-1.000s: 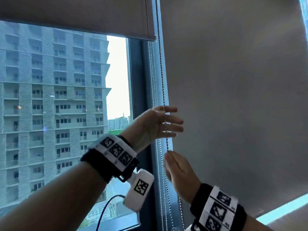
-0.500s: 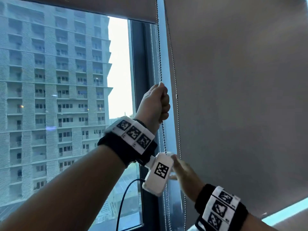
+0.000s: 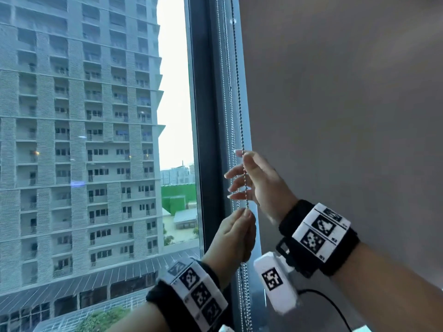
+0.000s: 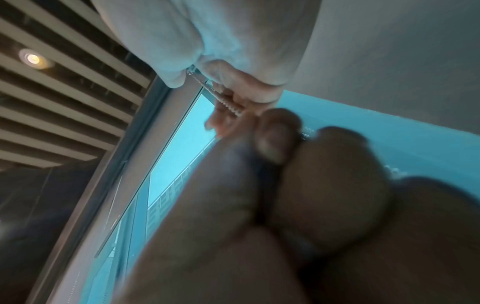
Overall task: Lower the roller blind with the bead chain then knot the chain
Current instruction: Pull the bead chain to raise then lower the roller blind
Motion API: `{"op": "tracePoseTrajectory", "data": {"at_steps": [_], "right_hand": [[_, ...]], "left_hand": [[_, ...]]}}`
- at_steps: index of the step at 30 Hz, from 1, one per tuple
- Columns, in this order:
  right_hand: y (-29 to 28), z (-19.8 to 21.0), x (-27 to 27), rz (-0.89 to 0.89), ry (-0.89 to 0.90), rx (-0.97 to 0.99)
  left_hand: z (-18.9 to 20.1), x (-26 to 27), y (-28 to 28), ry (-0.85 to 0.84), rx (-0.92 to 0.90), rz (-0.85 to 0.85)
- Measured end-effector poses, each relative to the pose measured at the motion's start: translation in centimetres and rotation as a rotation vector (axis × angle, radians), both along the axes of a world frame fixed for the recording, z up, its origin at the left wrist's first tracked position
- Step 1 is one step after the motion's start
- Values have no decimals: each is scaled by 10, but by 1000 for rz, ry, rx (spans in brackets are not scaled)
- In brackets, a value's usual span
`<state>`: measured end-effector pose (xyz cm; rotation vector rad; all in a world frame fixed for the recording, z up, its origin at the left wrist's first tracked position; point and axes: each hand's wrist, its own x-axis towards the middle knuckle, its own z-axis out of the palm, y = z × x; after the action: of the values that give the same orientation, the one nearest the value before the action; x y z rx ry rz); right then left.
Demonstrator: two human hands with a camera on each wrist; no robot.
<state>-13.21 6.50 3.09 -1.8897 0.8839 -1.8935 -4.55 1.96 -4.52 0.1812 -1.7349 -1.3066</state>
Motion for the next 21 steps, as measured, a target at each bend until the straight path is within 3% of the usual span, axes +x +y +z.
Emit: {"op": "tracePoseTrajectory", "data": {"at_steps": [4,11,16,21], "right_hand": [[1,-2,12,4,-58,-2],[9,-38,11,-91,46,-81],[12,-82,12,-7,5,0],[3,-121,9,-97,52,83]], "left_hand": [[-8,4,0,-64,-96,-42],[8,18,-13,-243,-24,-162],[50,14,-8,-127,3,-205],[114,8,11,84,-13,-169]]}}
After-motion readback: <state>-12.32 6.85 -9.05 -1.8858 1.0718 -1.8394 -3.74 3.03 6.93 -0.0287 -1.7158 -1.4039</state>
